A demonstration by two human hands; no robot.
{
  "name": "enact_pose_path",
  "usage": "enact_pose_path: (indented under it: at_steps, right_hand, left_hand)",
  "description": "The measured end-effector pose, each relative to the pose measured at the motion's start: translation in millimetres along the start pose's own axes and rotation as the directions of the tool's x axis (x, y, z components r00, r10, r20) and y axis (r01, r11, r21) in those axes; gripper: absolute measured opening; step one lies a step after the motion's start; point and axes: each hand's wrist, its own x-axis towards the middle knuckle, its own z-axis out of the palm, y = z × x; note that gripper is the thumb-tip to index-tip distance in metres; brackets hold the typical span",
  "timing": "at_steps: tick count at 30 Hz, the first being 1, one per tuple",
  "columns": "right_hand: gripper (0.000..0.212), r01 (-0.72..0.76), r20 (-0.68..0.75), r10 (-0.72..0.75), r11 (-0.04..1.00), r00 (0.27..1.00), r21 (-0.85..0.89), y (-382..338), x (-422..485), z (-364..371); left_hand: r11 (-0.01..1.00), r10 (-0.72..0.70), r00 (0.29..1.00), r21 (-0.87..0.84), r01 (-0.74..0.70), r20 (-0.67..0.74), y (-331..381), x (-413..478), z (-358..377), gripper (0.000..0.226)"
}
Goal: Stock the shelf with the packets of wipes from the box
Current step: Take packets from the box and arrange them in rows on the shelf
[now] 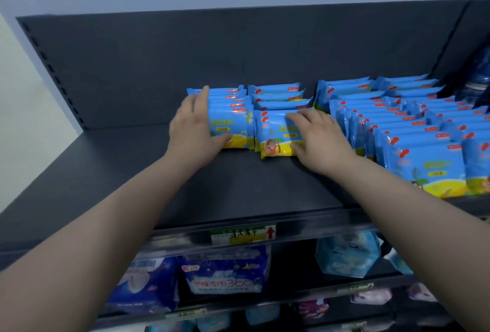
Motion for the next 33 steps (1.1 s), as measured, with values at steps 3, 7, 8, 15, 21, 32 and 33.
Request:
enact_pose_path:
  at_steps: [3,7,8,15,21,32,33]
  right_hand:
    - [0.053,0.025,-0.016,-0.026,0.998,1.0,-0.059,-1.8,-7.6,-4.7]
    - [0.051,0.012,-0.058,-0.011,1.0,0.998,0.021,-1.5,-22.5,-20.9]
    - [0.051,0.015,-0.096,-0.012,0.999,0.995,0.036,0.7,-29.1,-27.4]
    - [0.051,-0.01,-0.289,0.041,0.994,0.957,0.106,49.1,-111.6,-79.1]
    - [0.057,-0.221,-0.221,0.254,0.961,0.942,0.163,123.5,-215.2,-113.5]
    - [0.058,-0.585,-0.159,0.594,0.805,0.789,0.104,234.1,-439.2,-164.7]
    - [0.057,-0.611,-0.151,0.617,0.786,0.772,0.092,241.5,-457.9,-167.5]
  left_hand:
    - [0.995,0.074,0.99,-0.072,-0.065,0.123,28.1,-11.1,-1.5,0.085]
    - [0.974,0.171,0.973,-0.178,-0.144,0.152,63.3,-29.3,4.6,0.077]
    - [0.966,0.201,0.97,-0.195,-0.172,0.139,71.9,-33.3,6.9,0.075]
    - [0.872,0.37,0.928,-0.334,-0.359,-0.032,147.4,-72.1,32.4,0.055]
    - [0.76,0.484,0.875,-0.479,-0.439,-0.033,257.2,-116.1,67.4,0.051]
    - [0.611,0.682,0.717,-0.65,-0.452,0.143,435.6,-218.2,149.7,0.054]
    - [0.602,0.689,0.709,-0.66,-0.449,0.147,450.6,-227.9,158.3,0.054]
